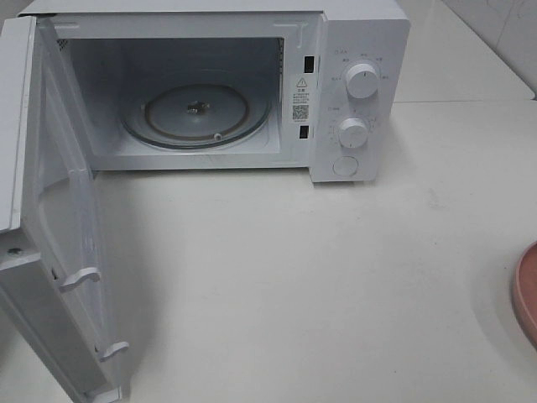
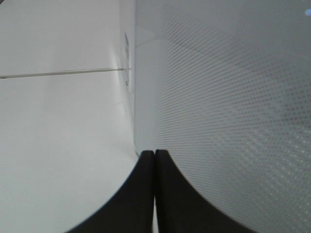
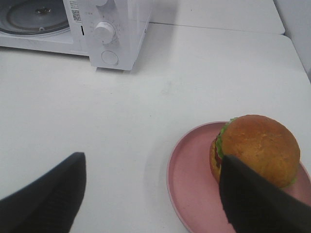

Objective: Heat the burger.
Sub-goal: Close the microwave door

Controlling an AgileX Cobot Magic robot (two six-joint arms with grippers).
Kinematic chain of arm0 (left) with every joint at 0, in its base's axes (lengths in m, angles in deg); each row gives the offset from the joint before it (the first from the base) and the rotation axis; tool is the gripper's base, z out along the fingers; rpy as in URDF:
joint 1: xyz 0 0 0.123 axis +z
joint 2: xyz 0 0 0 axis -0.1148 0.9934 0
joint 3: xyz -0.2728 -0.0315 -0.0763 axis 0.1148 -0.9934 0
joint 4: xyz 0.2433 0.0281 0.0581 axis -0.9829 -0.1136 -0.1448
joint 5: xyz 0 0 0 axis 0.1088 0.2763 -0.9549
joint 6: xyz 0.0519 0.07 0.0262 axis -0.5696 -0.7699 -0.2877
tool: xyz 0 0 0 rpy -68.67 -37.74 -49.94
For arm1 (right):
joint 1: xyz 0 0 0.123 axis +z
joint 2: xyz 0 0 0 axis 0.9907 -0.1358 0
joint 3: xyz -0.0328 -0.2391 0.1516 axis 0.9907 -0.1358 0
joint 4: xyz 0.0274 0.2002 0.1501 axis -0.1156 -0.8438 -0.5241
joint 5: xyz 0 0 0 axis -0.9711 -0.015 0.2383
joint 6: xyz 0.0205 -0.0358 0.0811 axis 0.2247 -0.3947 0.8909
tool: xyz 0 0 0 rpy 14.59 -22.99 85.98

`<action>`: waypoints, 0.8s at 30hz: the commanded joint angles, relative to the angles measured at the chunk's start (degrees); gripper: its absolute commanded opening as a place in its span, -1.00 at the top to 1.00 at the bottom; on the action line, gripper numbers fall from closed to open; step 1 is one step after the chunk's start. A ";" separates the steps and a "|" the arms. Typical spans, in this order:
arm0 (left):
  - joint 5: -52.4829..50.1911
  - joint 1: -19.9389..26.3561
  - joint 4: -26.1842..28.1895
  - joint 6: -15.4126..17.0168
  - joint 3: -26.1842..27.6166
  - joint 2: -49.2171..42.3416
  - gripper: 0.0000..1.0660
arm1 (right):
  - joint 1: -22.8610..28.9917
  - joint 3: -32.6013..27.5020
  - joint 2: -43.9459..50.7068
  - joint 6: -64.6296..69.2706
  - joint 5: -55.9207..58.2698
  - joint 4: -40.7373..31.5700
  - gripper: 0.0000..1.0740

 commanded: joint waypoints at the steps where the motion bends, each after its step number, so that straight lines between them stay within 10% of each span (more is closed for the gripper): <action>1: -3.04 -0.63 -3.15 0.74 1.32 1.89 1.00 | -0.34 -0.11 1.55 -0.52 -0.40 -0.17 -0.40; 24: -2.58 -19.54 6.25 0.29 9.51 8.82 1.00 | -0.34 -0.11 1.55 -0.52 -0.40 -0.17 -0.40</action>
